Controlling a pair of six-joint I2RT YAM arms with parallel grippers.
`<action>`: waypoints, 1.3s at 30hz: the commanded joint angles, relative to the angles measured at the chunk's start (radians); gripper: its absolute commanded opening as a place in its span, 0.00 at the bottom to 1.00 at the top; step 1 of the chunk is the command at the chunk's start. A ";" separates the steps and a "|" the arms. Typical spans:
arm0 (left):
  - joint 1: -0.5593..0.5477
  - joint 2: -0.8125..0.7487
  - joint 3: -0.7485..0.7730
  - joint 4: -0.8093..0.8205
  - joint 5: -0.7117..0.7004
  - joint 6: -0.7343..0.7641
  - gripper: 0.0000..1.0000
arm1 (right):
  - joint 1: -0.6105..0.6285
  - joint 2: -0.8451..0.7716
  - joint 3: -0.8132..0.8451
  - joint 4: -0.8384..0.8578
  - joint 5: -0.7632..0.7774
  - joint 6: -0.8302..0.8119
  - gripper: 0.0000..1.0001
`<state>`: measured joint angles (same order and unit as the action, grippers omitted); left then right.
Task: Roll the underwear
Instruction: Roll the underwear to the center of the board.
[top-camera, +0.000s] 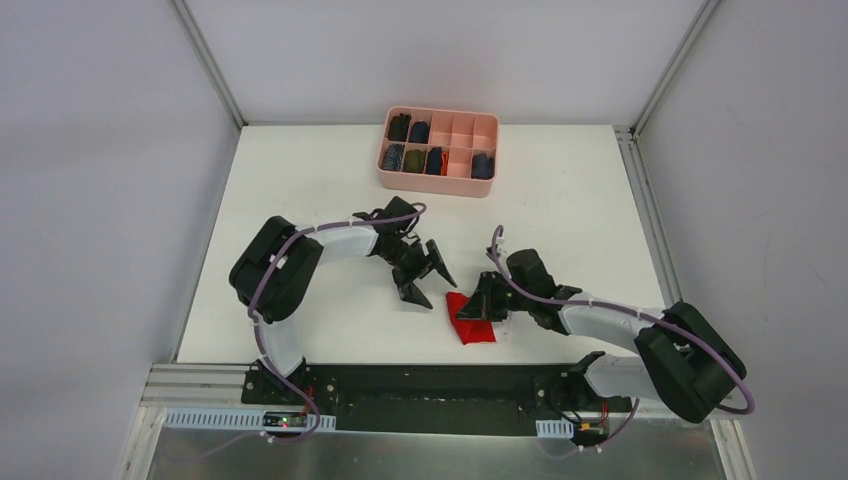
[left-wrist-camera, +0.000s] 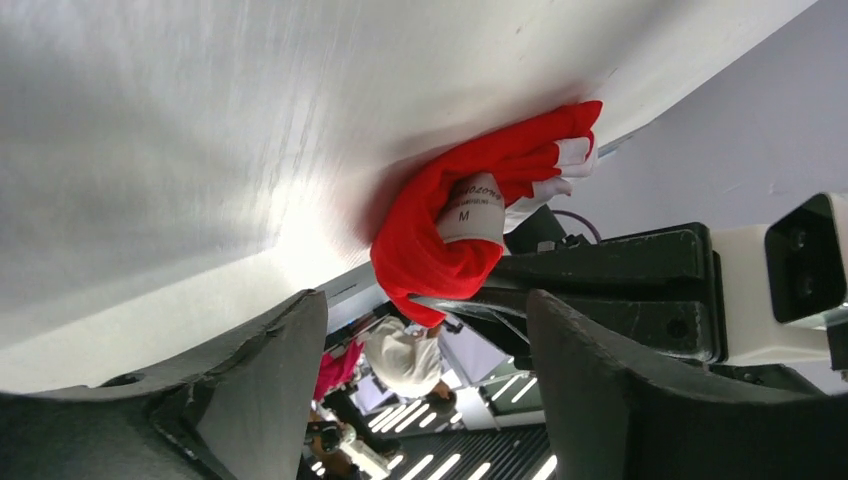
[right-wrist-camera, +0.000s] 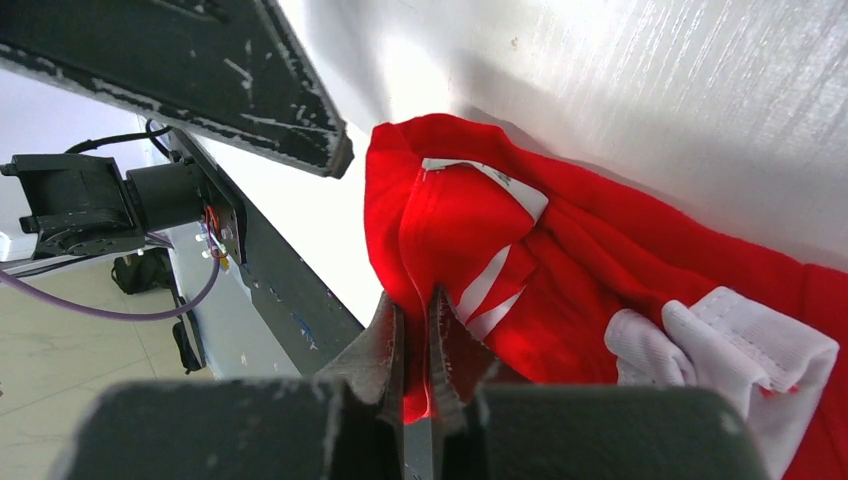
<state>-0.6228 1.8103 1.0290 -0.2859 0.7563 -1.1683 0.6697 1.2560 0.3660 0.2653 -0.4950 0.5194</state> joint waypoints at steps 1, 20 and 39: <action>-0.018 0.053 0.061 -0.035 0.063 0.069 0.81 | -0.005 0.025 0.000 -0.031 0.007 -0.026 0.00; -0.066 0.207 0.184 -0.115 0.046 0.164 0.44 | -0.005 0.052 0.060 -0.094 -0.033 -0.086 0.00; -0.067 0.113 0.102 -0.116 -0.040 0.157 0.00 | -0.005 -0.260 0.325 -0.652 0.445 -0.196 0.78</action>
<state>-0.6819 1.9835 1.1622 -0.3645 0.7650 -1.0107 0.6678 1.0870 0.6315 -0.2035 -0.3058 0.3241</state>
